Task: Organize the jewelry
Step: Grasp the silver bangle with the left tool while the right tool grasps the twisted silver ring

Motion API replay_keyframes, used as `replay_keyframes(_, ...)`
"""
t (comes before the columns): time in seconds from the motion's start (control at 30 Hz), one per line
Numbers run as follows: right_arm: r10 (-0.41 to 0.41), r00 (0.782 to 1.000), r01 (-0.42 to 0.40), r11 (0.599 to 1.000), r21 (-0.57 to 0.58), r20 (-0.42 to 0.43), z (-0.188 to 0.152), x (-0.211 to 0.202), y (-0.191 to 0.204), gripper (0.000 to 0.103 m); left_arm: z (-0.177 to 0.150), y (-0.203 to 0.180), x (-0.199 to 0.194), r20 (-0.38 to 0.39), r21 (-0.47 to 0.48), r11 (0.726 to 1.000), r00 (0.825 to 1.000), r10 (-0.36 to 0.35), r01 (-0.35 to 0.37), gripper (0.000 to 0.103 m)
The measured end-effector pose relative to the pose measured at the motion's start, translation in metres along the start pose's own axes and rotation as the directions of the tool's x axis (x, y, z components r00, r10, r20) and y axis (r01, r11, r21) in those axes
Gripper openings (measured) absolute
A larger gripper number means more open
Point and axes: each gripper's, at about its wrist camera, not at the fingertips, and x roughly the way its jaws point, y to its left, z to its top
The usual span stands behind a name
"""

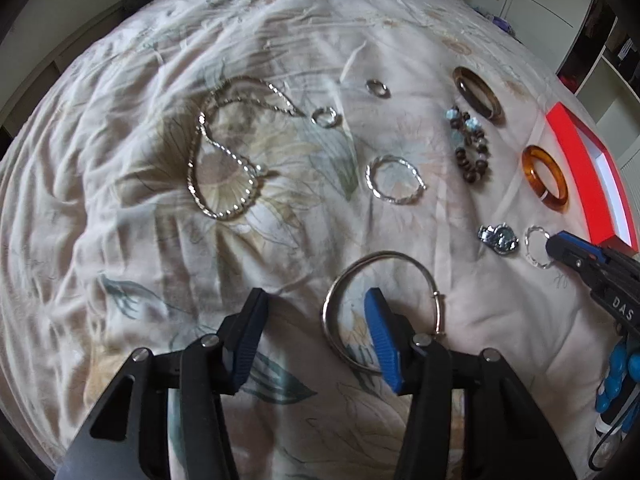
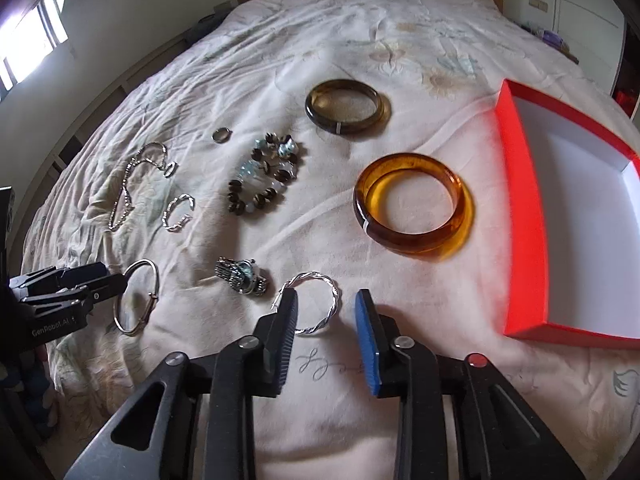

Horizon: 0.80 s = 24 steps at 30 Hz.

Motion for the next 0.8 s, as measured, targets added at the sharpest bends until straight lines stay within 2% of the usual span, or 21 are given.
replay_keyframes(0.17, 0.007, 0.999, -0.006, 1.000, 0.005, -0.036, -0.002, 0.018, -0.005, 0.020, -0.001, 0.001, 0.020, -0.029, -0.008, 1.000, 0.999, -0.018, 0.018, 0.048)
replay_keyframes(0.37, 0.004, 0.998, -0.005, 1.000, -0.012, -0.055, -0.001, 0.029, -0.005, 0.020, 0.000, 0.002, 0.025, -0.017, -0.009, 1.000, 1.000, -0.024, 0.023, 0.045)
replay_keyframes(0.47, -0.020, 0.998, 0.018, 0.999, -0.040, -0.058, 0.001, 0.031, 0.000, 0.017, 0.000, 0.004, 0.023, -0.002, -0.010, 1.000, 1.000, -0.021, 0.021, 0.037)
replay_keyframes(0.6, -0.066, 0.996, 0.060, 0.994, -0.091, -0.057, 0.004, 0.032, 0.008, 0.011, -0.001, 0.004, 0.019, 0.013, -0.017, 1.000, 1.000, -0.021, 0.022, 0.019)
replay_keyframes(0.73, -0.094, 0.995, 0.089, 0.989, -0.118, -0.036, 0.005, 0.024, 0.016, 0.005, -0.003, 0.007, 0.014, 0.022, -0.028, 0.999, 1.000, -0.020, 0.021, 0.008)
replay_keyframes(0.8, -0.107, 0.994, 0.103, 0.986, -0.129, -0.018, 0.003, 0.015, 0.020, 0.005, -0.001, 0.007, 0.008, 0.031, -0.031, 0.999, 0.999, -0.017, 0.017, 0.006)
